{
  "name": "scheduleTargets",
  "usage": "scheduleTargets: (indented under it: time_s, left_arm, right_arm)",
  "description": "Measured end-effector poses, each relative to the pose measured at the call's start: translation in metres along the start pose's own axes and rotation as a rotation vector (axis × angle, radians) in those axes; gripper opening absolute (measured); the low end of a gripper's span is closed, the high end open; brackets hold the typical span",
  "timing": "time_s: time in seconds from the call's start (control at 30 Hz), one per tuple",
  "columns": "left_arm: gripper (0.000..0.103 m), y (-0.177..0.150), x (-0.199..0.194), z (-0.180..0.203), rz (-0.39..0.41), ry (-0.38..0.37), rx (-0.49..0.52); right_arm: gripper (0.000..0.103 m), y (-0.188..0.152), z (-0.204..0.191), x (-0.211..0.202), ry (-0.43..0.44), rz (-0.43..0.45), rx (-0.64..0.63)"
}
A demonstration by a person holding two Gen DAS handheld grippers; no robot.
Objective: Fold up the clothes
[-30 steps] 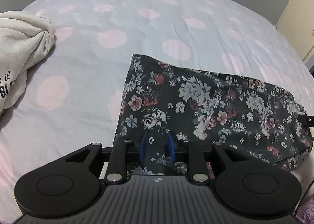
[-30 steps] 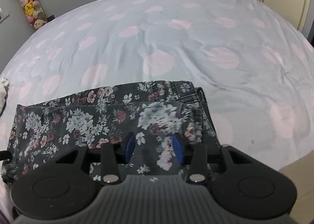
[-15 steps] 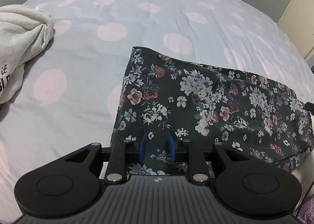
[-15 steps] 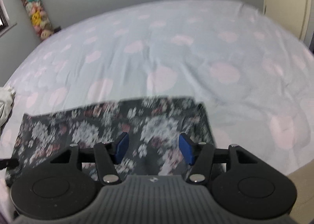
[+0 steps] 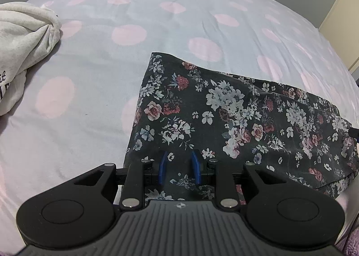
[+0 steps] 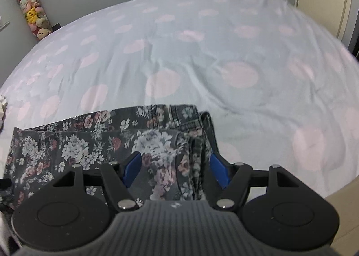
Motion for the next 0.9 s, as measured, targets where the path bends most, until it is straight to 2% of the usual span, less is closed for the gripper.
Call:
scheduleTargets:
  time_s: [0.17, 0.47, 0.77, 0.83, 0.87, 0.9]
  left_arm:
    - [0.022, 0.001, 0.0, -0.004, 0.008, -0.011, -0.023]
    - [0.022, -0.001, 0.004, -0.004, -0.004, 0.001, -0.015]
    - [0.022, -0.002, 0.007, -0.003, -0.015, 0.013, -0.009]
    - [0.022, -0.003, 0.007, -0.002, -0.016, 0.017, -0.005]
    - [0.022, -0.003, 0.007, -0.002, -0.016, 0.02, -0.004]
    - [0.022, -0.003, 0.007, -0.001, -0.016, 0.022, -0.004]
  right_arm:
    - [0.071, -0.003, -0.002, 0.006, 0.031, -0.034, 0.022]
    - [0.074, -0.002, 0.022, 0.025, 0.016, -0.081, 0.072]
    - [0.077, -0.021, 0.039, 0.049, 0.091, -0.162, 0.105]
    - [0.075, -0.023, 0.039, 0.051, 0.107, -0.162, 0.096]
    - [0.071, -0.023, 0.039, 0.05, 0.119, -0.162, 0.1]
    - [0.061, -0.023, 0.038, 0.05, 0.137, -0.163, 0.108]
Point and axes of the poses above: each gripper's, at about its wrist camera, not at the fingertips, and x roughly the way its jaws point, z to its right, y to its top, the point moved 7 cm from there along x, roughly the way its jaws point, and after that the axes turned 15 degrees about z, right-handed, at the moved point
